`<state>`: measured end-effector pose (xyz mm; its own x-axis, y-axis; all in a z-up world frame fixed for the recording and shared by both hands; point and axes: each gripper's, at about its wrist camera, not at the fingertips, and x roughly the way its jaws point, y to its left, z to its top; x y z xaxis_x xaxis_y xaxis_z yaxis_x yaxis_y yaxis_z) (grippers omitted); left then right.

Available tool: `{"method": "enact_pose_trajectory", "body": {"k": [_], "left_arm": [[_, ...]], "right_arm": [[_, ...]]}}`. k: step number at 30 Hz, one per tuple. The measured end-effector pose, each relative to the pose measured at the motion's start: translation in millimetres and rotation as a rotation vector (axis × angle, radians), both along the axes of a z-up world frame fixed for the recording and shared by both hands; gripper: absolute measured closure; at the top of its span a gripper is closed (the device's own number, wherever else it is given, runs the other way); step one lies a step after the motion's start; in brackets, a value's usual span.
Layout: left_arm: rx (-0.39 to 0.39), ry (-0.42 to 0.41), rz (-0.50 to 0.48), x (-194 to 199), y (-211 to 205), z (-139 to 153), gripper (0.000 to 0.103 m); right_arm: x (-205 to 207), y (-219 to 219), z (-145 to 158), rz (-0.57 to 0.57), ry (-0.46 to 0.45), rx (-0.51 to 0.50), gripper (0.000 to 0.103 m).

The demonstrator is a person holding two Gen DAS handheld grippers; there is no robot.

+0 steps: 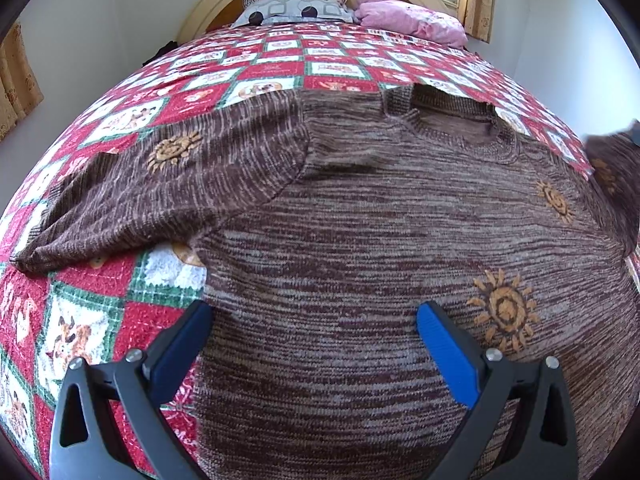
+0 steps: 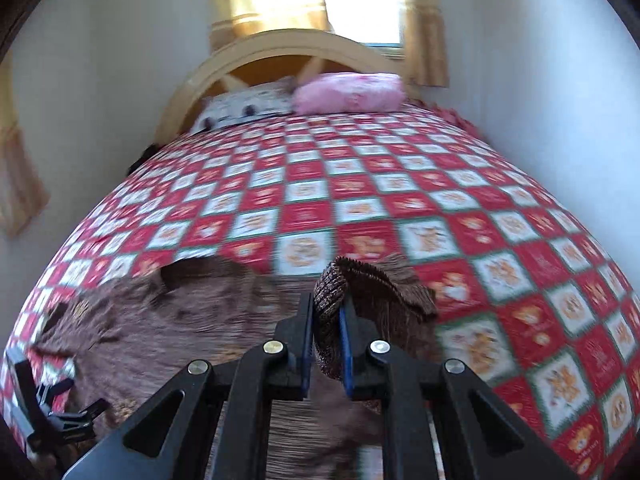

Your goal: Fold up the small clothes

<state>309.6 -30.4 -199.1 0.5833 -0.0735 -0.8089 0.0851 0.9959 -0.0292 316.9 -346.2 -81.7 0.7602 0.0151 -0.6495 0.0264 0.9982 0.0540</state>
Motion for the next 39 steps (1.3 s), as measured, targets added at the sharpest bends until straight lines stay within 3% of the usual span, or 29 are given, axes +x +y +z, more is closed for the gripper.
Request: {"method": "enact_pose_trajectory", "body": {"k": [4,6,7,8,12,17,22,26,28,31,34,36,38,39], "left_arm": [[-0.001,0.000,0.001,0.4,-0.2,0.0,0.000],[-0.002,0.000,0.002,0.6,-0.3,0.1,0.000],[-0.002,0.000,0.001,0.8,0.2,0.0,0.000],[-0.003,0.000,0.002,1.0,0.2,0.0,0.000],[0.004,0.001,0.001,0.8,-0.3,0.7,0.000],[0.082,0.004,-0.010,-4.5,-14.9,17.0,0.005],[0.091,-0.073,-0.162,-14.4,-84.2,68.9,0.005],[0.139,-0.097,-0.266,-4.0,-147.2,72.9,0.008],[0.196,-0.094,-0.307,5.5,-175.1,63.8,0.015],[0.283,-0.095,-0.322,22.5,-203.7,44.4,0.026],[0.277,-0.041,-0.308,45.9,-210.0,29.2,0.046],[0.258,-0.029,-0.304,53.2,-214.9,25.7,0.051],[0.202,-0.009,-0.318,56.2,-215.8,27.2,0.070],[0.158,0.012,-0.341,57.4,-217.1,27.7,0.095]], "right_arm": [[6.5,55.5,-41.5,0.149,0.094,0.063,0.091],[6.3,63.4,-59.9,0.208,0.152,0.125,0.072],[0.5,64.0,-68.6,0.236,0.176,0.152,0.045],[-8.9,59.5,-72.4,0.244,0.168,0.177,0.038],[-45.7,20.6,-73.9,0.202,0.131,0.250,0.038],[-93.9,-62.8,-69.6,-0.035,0.015,0.253,0.038],[-128.3,-109.6,-94.1,-0.182,-0.059,0.338,0.037],[-130.3,-113.8,-87.2,-0.158,-0.098,0.364,0.034],[-130.6,-114.9,-91.0,-0.140,-0.100,0.373,0.027],[-133.5,-125.1,-92.7,-0.159,-0.112,0.404,0.027],[-134.9,-129.0,-93.2,-0.179,-0.125,0.414,0.027],[-132.7,-126.9,-93.8,-0.175,-0.117,0.402,0.027],[-129.9,-124.1,-94.6,-0.173,-0.104,0.385,0.027],[-128.3,-123.2,-95.2,-0.170,-0.098,0.382,0.027]]}}
